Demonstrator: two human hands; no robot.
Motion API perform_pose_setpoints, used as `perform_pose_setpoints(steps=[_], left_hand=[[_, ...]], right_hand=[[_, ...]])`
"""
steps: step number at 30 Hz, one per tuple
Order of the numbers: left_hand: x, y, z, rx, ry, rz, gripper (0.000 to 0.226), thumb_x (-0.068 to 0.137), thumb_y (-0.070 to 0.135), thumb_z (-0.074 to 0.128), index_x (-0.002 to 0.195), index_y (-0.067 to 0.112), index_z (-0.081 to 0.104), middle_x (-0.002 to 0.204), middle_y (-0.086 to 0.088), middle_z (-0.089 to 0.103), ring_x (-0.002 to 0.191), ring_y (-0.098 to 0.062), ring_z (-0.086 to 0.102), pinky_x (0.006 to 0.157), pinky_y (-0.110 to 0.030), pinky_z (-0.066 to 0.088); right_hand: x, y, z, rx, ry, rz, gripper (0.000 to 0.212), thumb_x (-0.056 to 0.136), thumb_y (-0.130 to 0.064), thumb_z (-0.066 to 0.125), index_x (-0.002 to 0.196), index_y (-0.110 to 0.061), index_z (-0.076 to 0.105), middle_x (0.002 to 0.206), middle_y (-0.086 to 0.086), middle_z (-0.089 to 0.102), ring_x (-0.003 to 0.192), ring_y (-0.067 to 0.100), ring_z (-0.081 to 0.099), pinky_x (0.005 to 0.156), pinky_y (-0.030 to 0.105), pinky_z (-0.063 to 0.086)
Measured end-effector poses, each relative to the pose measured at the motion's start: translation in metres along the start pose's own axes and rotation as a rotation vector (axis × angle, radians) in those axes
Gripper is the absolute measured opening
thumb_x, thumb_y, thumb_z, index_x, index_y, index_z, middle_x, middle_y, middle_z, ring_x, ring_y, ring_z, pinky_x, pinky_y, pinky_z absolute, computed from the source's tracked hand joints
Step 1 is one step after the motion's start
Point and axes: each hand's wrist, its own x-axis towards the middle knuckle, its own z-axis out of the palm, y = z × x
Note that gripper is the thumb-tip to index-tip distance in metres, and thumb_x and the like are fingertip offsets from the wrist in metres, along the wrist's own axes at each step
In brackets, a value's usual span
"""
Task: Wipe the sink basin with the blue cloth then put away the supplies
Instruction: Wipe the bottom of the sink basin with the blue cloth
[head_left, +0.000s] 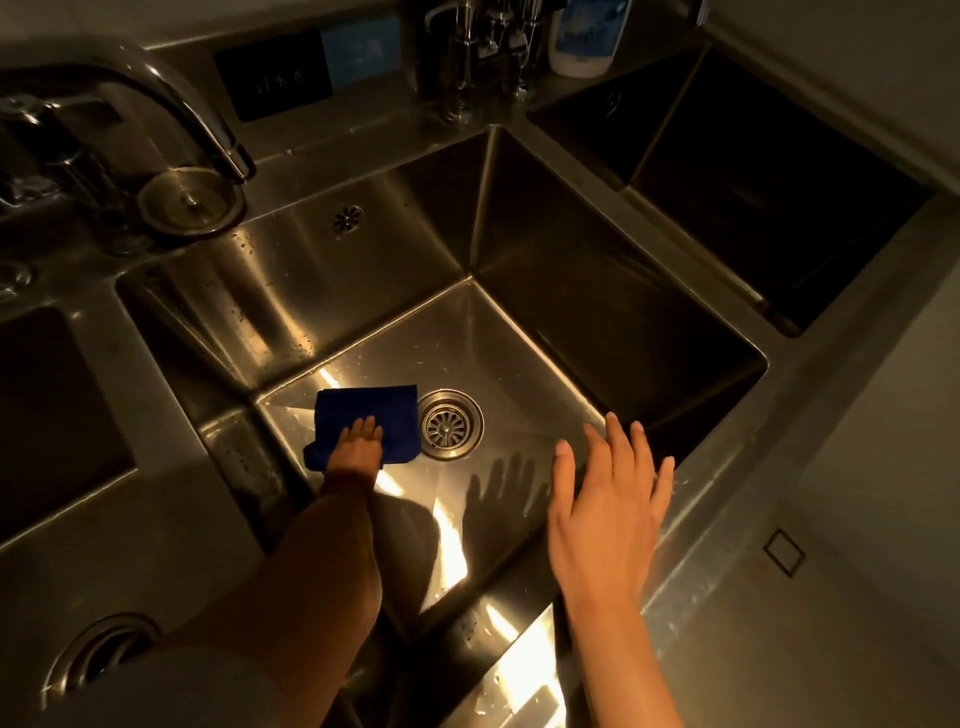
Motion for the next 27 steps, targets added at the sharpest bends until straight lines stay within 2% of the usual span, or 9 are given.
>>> perform_pose_setpoints(steps=[7, 10, 15, 21, 27], left_hand=[[0.007, -0.001, -0.016, -0.079, 0.065, -0.027, 0.066, 0.097, 0.017, 0.049, 0.152, 0.011, 0.013, 0.160, -0.009, 0.008, 0.147, -0.026, 0.012, 0.120, -0.039, 0.012], [0.008, -0.001, -0.019, -0.087, 0.094, -0.021, 0.062, 0.098, 0.016, 0.046, 0.151, 0.010, 0.014, 0.160, -0.010, 0.008, 0.147, -0.027, 0.013, 0.119, -0.039, 0.013], [0.000, 0.000, -0.005, -0.029, 0.085, -0.001, 0.065, 0.097, 0.011, 0.046, 0.152, 0.010, 0.011, 0.160, -0.011, 0.006, 0.147, -0.027, 0.010, 0.121, -0.039, 0.011], [0.006, -0.004, -0.005, -0.002, 0.049, 0.013, 0.070, 0.096, 0.016, 0.049, 0.152, 0.012, 0.008, 0.160, -0.010, 0.002, 0.148, -0.027, 0.006, 0.121, -0.040, 0.009], [0.014, -0.007, -0.017, 0.002, 0.030, 0.014, 0.069, 0.096, 0.016, 0.051, 0.152, 0.012, 0.010, 0.160, -0.011, 0.003, 0.147, -0.027, 0.009, 0.121, -0.039, 0.013]], right_hand=[[-0.001, 0.001, 0.002, -0.014, 0.007, -0.028, 0.049, 0.093, -0.040, 0.030, 0.122, -0.010, 0.055, 0.136, 0.010, 0.048, 0.135, 0.024, 0.030, 0.113, 0.042, 0.005], [-0.002, 0.001, 0.003, -0.016, 0.016, -0.030, 0.049, 0.093, -0.040, 0.030, 0.122, -0.009, 0.056, 0.136, 0.011, 0.048, 0.134, 0.025, 0.030, 0.113, 0.043, 0.005], [-0.001, 0.001, 0.002, -0.017, -0.003, -0.026, 0.048, 0.097, -0.040, 0.027, 0.123, -0.010, 0.055, 0.138, 0.010, 0.046, 0.136, 0.024, 0.027, 0.114, 0.042, 0.003], [0.000, 0.000, 0.001, 0.001, 0.018, -0.020, 0.049, 0.093, -0.040, 0.030, 0.123, -0.010, 0.054, 0.136, 0.011, 0.048, 0.135, 0.024, 0.029, 0.114, 0.044, 0.006], [-0.002, 0.000, 0.001, 0.019, 0.034, -0.022, 0.047, 0.093, -0.039, 0.032, 0.120, -0.009, 0.057, 0.134, 0.012, 0.050, 0.134, 0.025, 0.031, 0.113, 0.045, 0.007]])
